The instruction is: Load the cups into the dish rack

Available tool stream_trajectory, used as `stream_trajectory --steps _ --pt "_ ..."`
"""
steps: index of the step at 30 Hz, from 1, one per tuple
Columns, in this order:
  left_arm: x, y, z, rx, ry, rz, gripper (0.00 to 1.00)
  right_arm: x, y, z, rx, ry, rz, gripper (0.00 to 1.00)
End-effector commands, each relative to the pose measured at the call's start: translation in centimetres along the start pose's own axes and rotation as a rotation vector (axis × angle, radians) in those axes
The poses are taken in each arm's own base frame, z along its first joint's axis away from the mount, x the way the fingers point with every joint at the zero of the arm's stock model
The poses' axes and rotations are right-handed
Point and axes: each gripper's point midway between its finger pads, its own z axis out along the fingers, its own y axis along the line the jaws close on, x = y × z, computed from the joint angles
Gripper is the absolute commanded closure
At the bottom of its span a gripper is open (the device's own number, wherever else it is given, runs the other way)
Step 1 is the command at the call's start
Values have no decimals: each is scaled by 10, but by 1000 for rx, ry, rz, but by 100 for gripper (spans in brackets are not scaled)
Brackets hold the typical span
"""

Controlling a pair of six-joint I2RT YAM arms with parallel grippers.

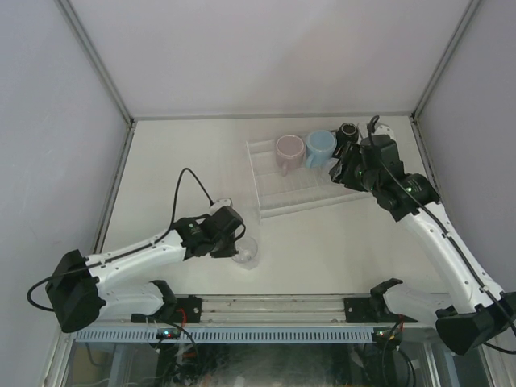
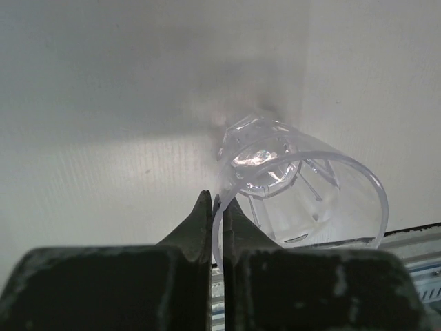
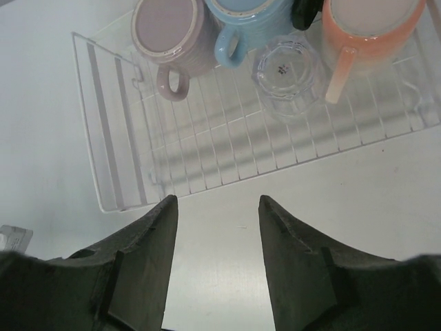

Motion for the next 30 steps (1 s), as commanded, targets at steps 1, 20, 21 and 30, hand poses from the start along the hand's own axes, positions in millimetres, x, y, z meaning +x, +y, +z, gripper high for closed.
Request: stream_trajectory --steps 1,20,21,30 --pt "-26 -16 -24 69 -97 -33 100 4 16 -9 -201 90 15 50" --pt "-151 -121 -184 1117 -311 -592 100 36 110 -78 -1082 450 276 13" --pt "-152 -124 -184 1140 -293 -612 100 36 112 -79 -1094 458 286 13" --pt "-156 -138 -193 1243 -206 -675 100 34 138 -83 -1175 485 370 12"
